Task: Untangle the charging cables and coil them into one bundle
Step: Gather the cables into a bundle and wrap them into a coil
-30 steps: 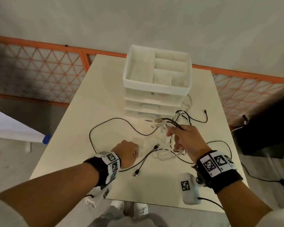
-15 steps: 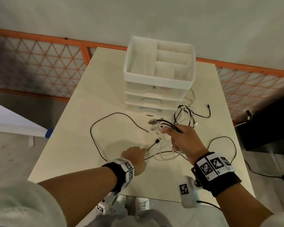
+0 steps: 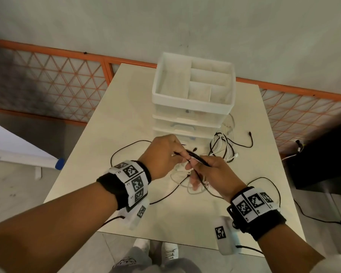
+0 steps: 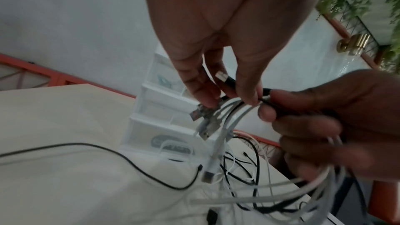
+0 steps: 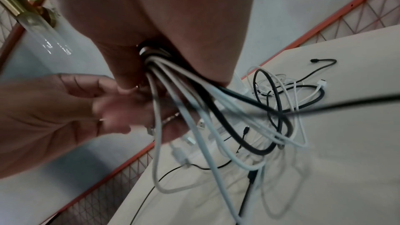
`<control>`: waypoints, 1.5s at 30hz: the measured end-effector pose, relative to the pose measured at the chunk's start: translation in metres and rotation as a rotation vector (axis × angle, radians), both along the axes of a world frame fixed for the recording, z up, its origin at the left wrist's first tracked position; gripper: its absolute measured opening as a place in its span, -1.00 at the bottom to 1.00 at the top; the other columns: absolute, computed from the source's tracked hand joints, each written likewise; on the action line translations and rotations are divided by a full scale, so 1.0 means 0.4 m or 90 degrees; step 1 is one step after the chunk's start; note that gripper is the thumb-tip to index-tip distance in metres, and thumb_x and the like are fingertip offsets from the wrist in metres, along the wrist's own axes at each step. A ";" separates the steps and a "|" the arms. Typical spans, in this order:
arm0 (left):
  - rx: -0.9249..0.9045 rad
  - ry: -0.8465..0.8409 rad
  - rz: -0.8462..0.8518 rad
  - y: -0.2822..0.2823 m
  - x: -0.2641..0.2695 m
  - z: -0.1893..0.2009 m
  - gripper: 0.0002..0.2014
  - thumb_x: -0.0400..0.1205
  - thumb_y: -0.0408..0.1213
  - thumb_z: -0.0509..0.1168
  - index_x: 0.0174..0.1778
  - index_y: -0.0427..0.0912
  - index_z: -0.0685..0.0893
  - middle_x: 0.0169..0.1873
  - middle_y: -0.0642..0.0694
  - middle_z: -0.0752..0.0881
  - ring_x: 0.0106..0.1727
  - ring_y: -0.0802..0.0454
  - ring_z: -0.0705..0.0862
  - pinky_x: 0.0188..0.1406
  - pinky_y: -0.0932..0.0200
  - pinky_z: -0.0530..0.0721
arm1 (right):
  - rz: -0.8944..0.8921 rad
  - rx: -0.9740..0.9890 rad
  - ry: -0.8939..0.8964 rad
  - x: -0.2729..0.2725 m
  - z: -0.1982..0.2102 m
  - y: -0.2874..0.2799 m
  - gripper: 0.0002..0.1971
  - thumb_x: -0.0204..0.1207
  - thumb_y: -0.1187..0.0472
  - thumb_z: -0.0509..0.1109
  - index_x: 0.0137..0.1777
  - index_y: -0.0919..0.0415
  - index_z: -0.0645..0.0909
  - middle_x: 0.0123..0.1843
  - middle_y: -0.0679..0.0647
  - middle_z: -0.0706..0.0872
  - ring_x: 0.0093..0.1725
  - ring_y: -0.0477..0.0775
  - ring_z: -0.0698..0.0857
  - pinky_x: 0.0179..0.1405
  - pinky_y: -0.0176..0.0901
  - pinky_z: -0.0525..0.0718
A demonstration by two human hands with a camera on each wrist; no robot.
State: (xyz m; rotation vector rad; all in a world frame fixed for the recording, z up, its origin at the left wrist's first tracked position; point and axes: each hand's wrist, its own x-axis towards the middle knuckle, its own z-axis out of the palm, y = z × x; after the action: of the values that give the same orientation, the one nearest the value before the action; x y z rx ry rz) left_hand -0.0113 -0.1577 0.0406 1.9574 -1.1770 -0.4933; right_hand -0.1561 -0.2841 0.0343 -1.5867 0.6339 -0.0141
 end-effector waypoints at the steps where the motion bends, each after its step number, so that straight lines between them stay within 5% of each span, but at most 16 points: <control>1: -0.005 -0.011 0.022 -0.001 -0.004 -0.010 -0.92 0.51 -0.30 0.55 -0.11 -0.07 0.89 -0.16 0.07 0.62 -0.18 0.24 0.58 -0.08 0.48 0.50 | -0.019 -0.007 0.001 0.003 -0.001 0.000 -0.73 0.75 0.20 0.31 -0.11 0.33 0.72 -0.55 0.02 0.62 -0.56 0.00 0.57 -0.45 -0.20 0.56; 6: 0.071 0.014 0.228 -0.005 -0.014 -0.088 -0.73 0.52 -0.21 0.52 0.11 -0.03 0.68 -0.07 -0.01 0.62 -0.11 0.08 0.63 -0.05 0.18 0.62 | -0.126 -0.047 0.036 0.006 -0.004 -0.017 -0.70 0.73 0.16 0.34 -0.13 0.39 0.63 -0.58 -0.09 0.38 -0.56 -0.06 0.33 -0.46 -0.09 0.42; 11: 0.518 -0.011 0.064 0.015 -0.072 -0.205 -0.65 0.62 -0.10 0.26 0.29 -0.12 0.60 0.28 -0.19 0.66 0.25 -0.23 0.67 0.17 0.02 0.65 | -0.130 -0.071 0.054 0.006 -0.013 -0.028 -0.64 0.70 0.17 0.38 0.06 0.58 0.55 -0.56 -0.11 0.41 -0.54 -0.04 0.36 -0.48 -0.11 0.48; 14: 0.555 -0.090 0.016 0.010 -0.114 -0.238 -0.59 0.69 -0.09 0.22 0.40 -0.21 0.50 0.38 -0.21 0.54 0.40 -0.23 0.55 0.26 0.00 0.53 | -0.124 -0.090 0.059 0.006 -0.012 -0.027 -0.66 0.67 0.19 0.40 -0.04 0.57 0.53 -0.55 -0.10 0.44 -0.54 -0.04 0.39 -0.47 -0.08 0.51; 18: 0.589 -0.199 -0.032 -0.007 -0.126 -0.246 -0.71 0.70 -0.34 0.21 0.33 -0.26 0.57 0.32 -0.23 0.59 0.32 -0.23 0.62 0.16 -0.01 0.57 | -0.125 -0.102 0.069 0.000 -0.013 -0.024 -0.65 0.65 0.19 0.42 -0.14 0.54 0.50 -0.51 -0.04 0.45 -0.51 0.00 0.40 -0.42 -0.04 0.52; 23: 0.635 -0.221 -0.036 -0.011 -0.122 -0.240 -0.74 0.66 -0.30 0.26 0.24 -0.21 0.69 0.22 -0.19 0.72 0.23 -0.19 0.72 0.02 0.03 0.60 | -0.125 -0.097 0.076 -0.002 -0.013 -0.022 -0.63 0.65 0.18 0.42 -0.06 0.58 0.51 -0.42 0.07 0.46 -0.45 0.04 0.42 -0.46 -0.11 0.54; 30: 0.486 0.121 0.164 0.004 -0.093 -0.194 -0.67 0.63 -0.15 0.27 0.23 -0.24 0.49 0.19 -0.25 0.67 0.15 -0.23 0.71 -0.13 0.13 0.58 | -0.162 -0.059 0.070 0.003 -0.024 -0.040 -0.68 0.67 0.17 0.40 0.05 0.52 0.59 -0.51 -0.05 0.45 -0.51 -0.01 0.38 -0.44 -0.07 0.49; 32: 0.350 0.285 0.205 -0.005 -0.068 -0.141 -0.70 0.56 -0.33 0.36 0.16 -0.26 0.48 0.02 -0.28 0.75 -0.15 -0.18 0.82 -0.32 0.19 0.73 | -0.170 -0.044 0.062 0.004 -0.026 -0.045 -0.71 0.68 0.17 0.40 0.07 0.48 0.62 -0.55 -0.08 0.46 -0.53 -0.04 0.39 -0.45 -0.07 0.48; 36: 0.105 0.584 0.159 -0.021 -0.044 -0.005 -0.75 0.53 -0.64 0.41 -0.10 -0.29 0.50 -0.09 -0.48 0.78 -0.27 -0.21 0.83 -0.11 -0.03 0.86 | -0.150 -0.044 0.038 0.021 -0.006 -0.039 -0.81 0.69 0.17 0.38 0.00 0.31 0.68 -0.39 0.07 0.75 -0.59 0.00 0.45 -0.46 -0.07 0.49; 43: 0.000 0.583 0.098 -0.028 -0.079 0.090 -0.79 0.54 -0.57 0.46 -0.19 -0.25 0.57 -0.18 -0.33 0.79 -0.20 -0.14 0.83 -0.28 0.21 0.79 | -0.107 0.107 -0.044 0.068 0.057 -0.016 -0.69 0.72 0.09 0.35 -0.05 0.36 0.71 -0.19 0.38 0.60 -0.41 0.10 0.60 -0.57 -0.25 0.60; 45: -0.027 0.620 0.108 -0.023 -0.083 0.099 -0.81 0.54 -0.58 0.46 -0.11 -0.30 0.58 -0.18 -0.32 0.80 -0.20 -0.13 0.85 -0.21 0.20 0.81 | -0.083 0.113 -0.062 0.073 0.066 -0.018 -0.67 0.68 0.06 0.41 -0.08 0.38 0.69 -0.14 0.58 0.58 -0.23 0.27 0.70 -0.35 0.05 0.84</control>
State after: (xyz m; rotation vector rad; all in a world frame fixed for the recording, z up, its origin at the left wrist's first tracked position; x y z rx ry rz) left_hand -0.0444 -0.1669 0.0803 1.4346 -0.3858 -1.1392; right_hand -0.1268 -0.2912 0.0606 -1.3633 0.6430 -0.1277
